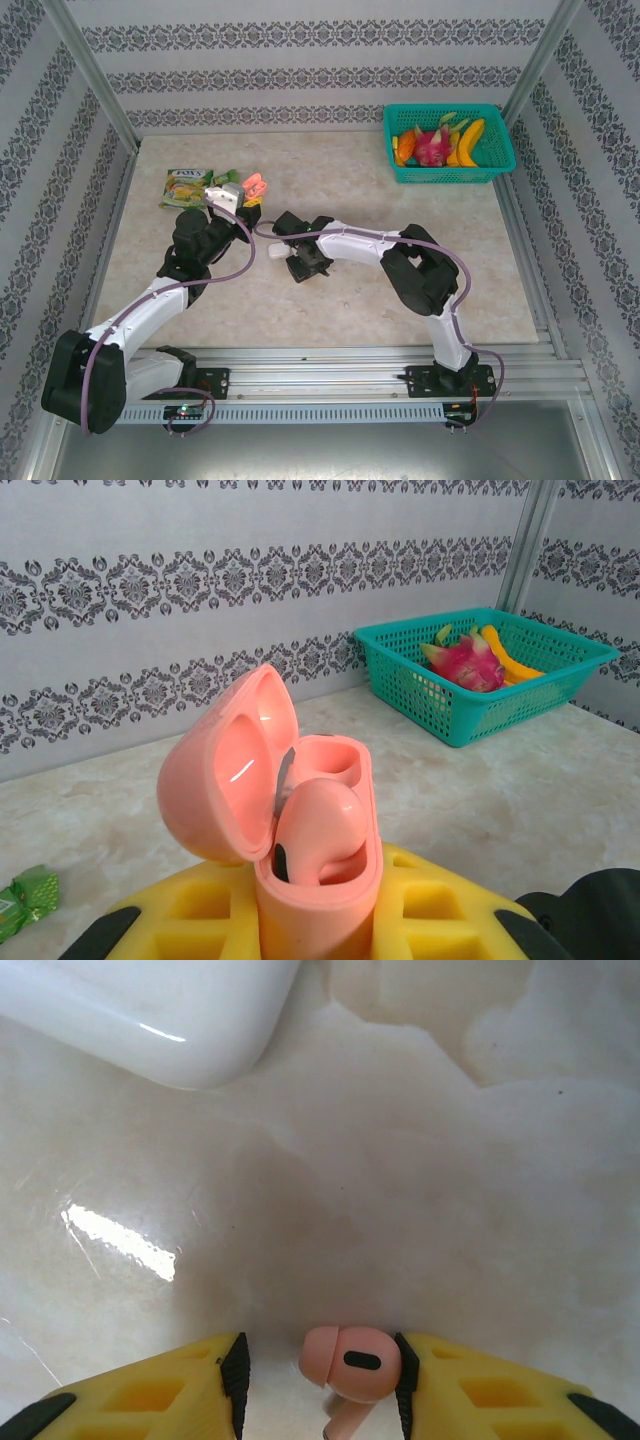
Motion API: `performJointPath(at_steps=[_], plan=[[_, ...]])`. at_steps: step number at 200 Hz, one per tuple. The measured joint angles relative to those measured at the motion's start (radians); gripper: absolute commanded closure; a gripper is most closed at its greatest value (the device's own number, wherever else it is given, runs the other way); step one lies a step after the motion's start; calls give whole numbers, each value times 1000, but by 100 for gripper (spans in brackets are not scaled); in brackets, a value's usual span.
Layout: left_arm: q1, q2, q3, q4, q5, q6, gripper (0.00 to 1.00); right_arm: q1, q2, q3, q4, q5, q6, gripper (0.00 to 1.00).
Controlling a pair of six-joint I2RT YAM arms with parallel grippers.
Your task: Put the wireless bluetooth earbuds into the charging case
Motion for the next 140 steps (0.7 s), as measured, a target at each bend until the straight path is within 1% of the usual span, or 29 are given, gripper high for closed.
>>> performJointPath(at_steps=[49, 100, 140], plan=[[2, 0, 0, 0, 0, 0, 100, 0, 8, 13, -15, 2, 48, 60], [5, 0, 0, 0, 1, -1, 100, -1, 6, 4, -5, 16, 150, 57], [5, 0, 0, 0, 1, -3, 100, -11, -17, -40, 50, 19, 237, 57]])
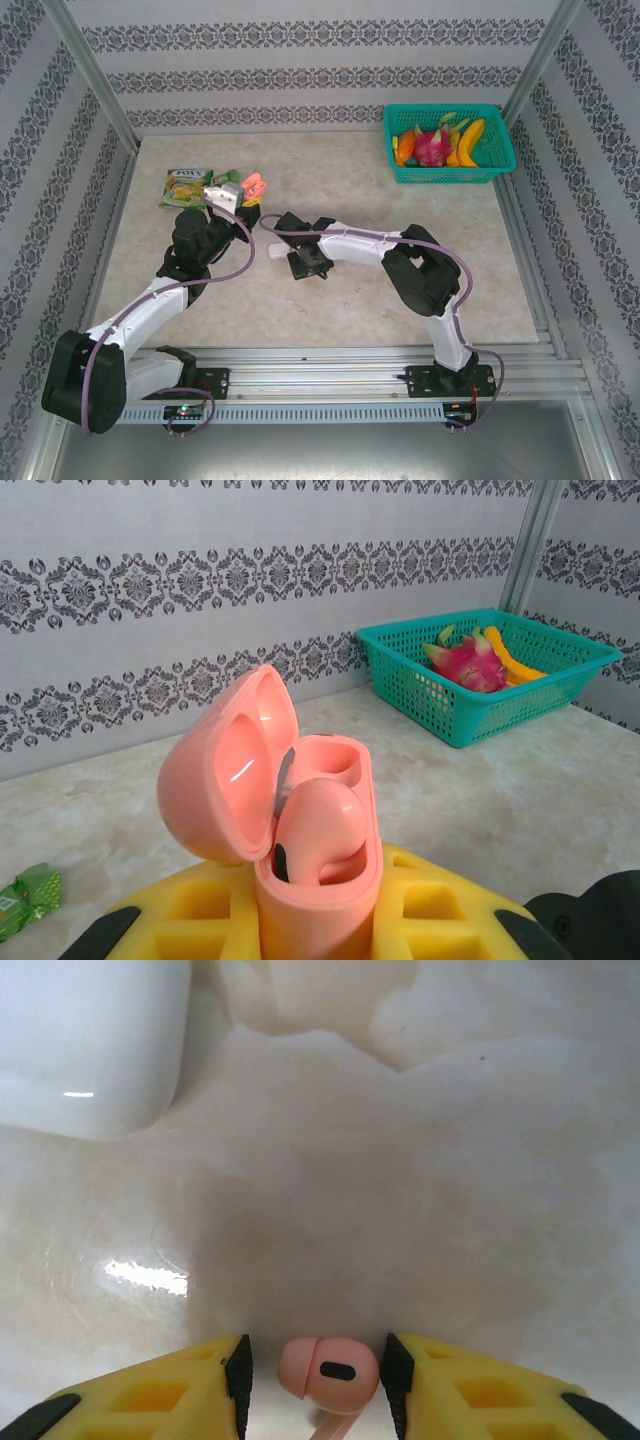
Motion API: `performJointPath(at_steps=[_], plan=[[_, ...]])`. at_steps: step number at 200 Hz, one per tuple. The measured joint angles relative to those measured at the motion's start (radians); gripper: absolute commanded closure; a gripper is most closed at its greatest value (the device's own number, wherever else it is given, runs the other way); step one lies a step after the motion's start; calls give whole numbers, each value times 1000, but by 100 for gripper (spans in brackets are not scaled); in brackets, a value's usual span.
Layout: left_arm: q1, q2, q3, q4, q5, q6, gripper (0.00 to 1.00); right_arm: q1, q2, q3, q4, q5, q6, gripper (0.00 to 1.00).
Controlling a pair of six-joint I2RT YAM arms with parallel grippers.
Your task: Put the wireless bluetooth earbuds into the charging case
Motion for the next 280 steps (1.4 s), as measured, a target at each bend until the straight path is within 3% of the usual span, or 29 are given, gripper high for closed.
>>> performJointPath(at_steps=[63, 153, 188, 235, 280], plan=[[0, 0, 0, 0, 0, -4, 100, -10, -13, -22, 31, -14, 78, 59], [0, 2, 0, 0, 0, -11, 100, -9, -14, -20, 16, 10, 63, 77], [0, 5, 0, 0, 0, -12, 100, -9, -32, -40, 26, 23, 48, 77], [0, 4, 0, 0, 27, -11, 100, -17, -157, -128, 9, 109, 13, 77], [0, 4, 0, -2, 107, -11, 100, -41, -412, -131, 48, 175, -74, 76]])
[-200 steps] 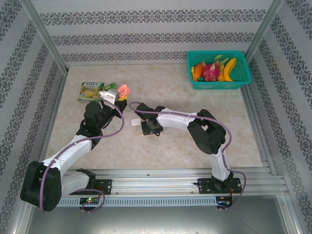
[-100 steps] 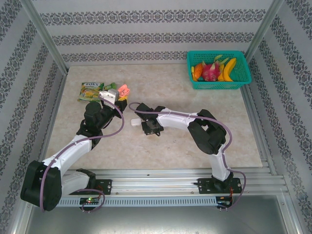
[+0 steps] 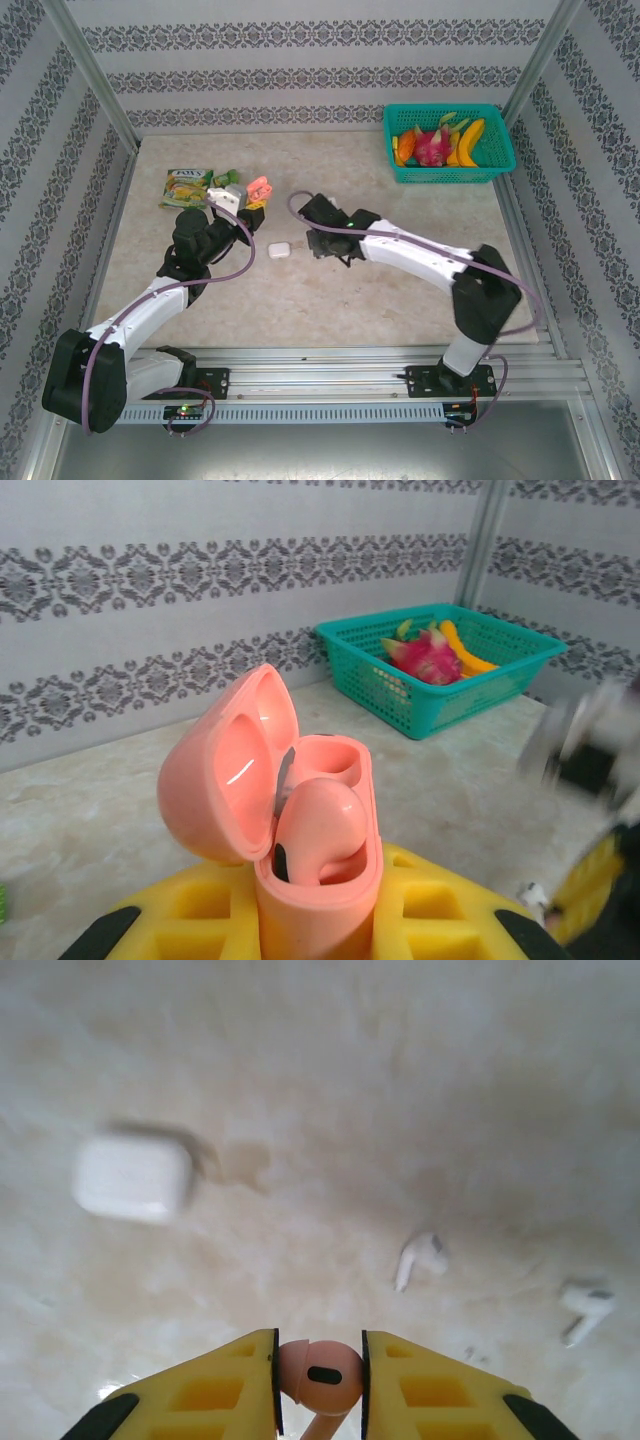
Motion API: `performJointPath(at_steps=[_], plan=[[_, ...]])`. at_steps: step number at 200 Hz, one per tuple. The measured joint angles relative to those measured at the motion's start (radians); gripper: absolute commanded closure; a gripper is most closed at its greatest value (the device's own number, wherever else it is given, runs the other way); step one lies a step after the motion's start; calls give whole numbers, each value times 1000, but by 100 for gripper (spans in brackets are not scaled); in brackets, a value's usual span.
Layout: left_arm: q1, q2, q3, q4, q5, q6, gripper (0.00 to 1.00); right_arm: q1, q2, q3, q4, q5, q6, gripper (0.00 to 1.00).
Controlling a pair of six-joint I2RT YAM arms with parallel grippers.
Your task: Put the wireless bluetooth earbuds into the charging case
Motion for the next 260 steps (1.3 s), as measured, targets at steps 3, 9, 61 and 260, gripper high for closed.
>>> performJointPath(at_steps=[3, 9, 61, 260], plan=[[0, 0, 0, 0, 7, 0, 100, -3, -16, 2, 4, 1, -5, 76], [0, 0, 0, -2, 23, 0, 100, -11, -49, 6, 12, 7, -22, 76], [-4, 35, 47, -23, 200, 0, 100, -88, -219, 79, 142, -53, -173, 74], [-81, 171, 276, -113, 359, 27, 100, -153, -275, -82, 578, -421, -367, 75]])
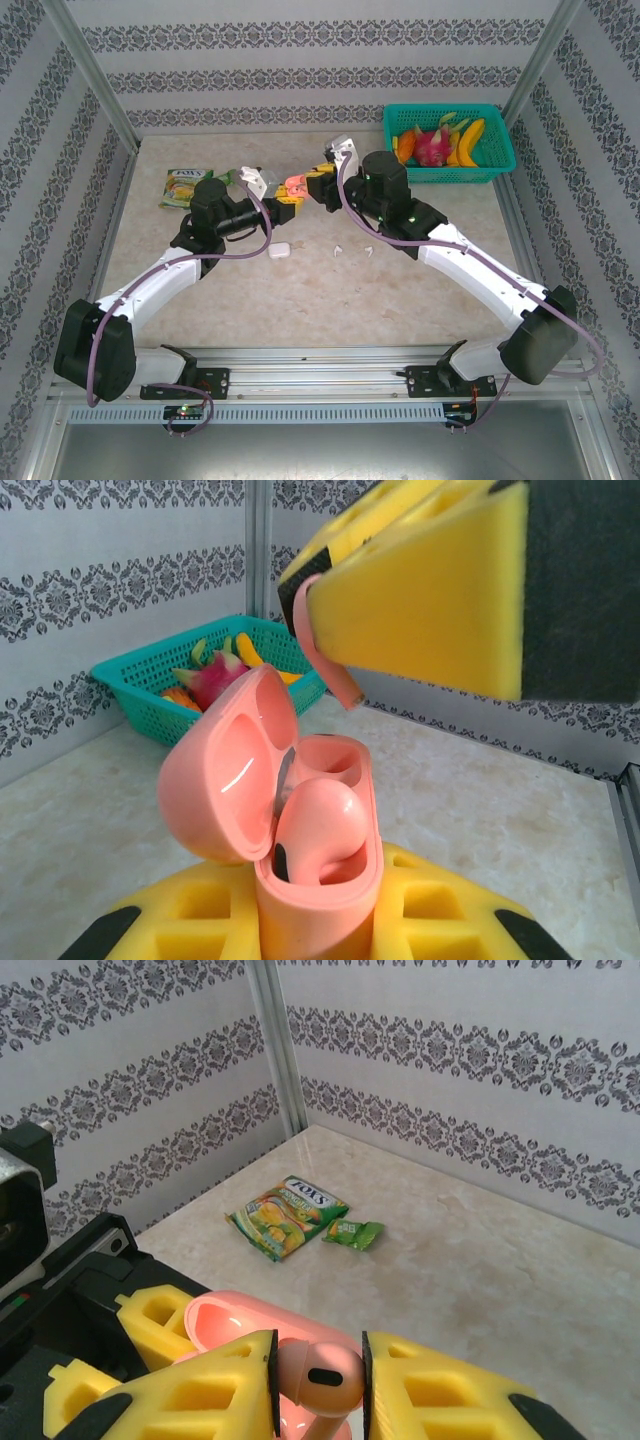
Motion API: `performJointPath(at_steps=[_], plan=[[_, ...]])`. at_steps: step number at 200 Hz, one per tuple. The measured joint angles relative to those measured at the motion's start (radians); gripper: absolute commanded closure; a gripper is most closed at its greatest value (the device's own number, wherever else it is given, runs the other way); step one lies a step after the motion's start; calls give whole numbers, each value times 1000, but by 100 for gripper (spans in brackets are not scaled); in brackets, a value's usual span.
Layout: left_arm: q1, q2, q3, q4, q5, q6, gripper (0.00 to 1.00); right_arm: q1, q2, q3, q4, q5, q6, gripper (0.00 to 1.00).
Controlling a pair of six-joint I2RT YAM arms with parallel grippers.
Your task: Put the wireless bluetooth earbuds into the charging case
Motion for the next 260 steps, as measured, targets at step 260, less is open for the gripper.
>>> performJointPath(at_steps=[260], plan=[[0, 5, 0, 0, -6, -11, 100, -26, 29, -50, 79, -46, 81, 77]])
